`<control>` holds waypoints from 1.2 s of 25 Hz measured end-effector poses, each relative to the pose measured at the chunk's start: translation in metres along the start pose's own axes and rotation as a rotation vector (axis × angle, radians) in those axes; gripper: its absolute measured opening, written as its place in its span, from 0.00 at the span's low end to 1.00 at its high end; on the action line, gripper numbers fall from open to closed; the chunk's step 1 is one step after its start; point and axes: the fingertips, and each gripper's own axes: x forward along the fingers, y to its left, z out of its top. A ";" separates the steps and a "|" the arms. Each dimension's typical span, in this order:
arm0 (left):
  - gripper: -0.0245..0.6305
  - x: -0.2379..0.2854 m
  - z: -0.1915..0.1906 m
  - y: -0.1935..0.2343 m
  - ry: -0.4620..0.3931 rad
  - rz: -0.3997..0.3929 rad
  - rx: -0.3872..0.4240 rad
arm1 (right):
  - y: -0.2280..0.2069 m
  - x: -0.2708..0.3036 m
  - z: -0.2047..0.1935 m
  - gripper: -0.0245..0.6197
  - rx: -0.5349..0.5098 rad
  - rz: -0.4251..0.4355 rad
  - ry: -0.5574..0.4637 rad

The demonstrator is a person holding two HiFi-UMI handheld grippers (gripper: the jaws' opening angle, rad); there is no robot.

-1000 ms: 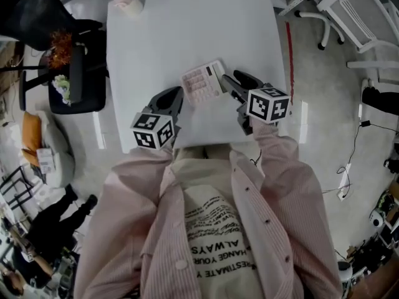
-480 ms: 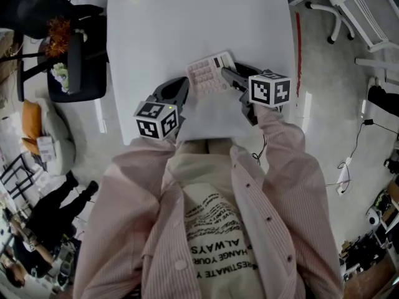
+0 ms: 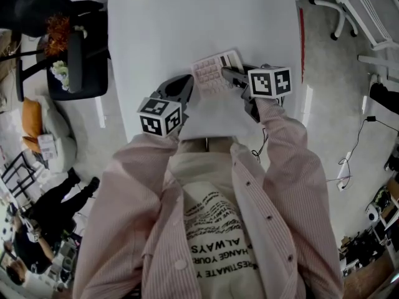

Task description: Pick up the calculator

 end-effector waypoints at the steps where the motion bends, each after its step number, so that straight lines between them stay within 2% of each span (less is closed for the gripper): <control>1: 0.04 0.000 0.001 0.001 0.000 -0.001 0.000 | 0.000 0.000 0.000 0.24 0.009 0.004 0.002; 8: 0.04 0.002 0.002 0.005 0.003 -0.006 -0.002 | -0.002 -0.001 0.000 0.21 0.045 0.033 0.018; 17: 0.04 0.002 0.005 0.005 0.004 -0.014 0.004 | -0.002 -0.003 0.001 0.21 0.075 0.037 -0.019; 30: 0.04 -0.013 0.025 -0.002 -0.063 -0.020 0.036 | 0.014 -0.021 0.014 0.20 0.172 0.074 -0.155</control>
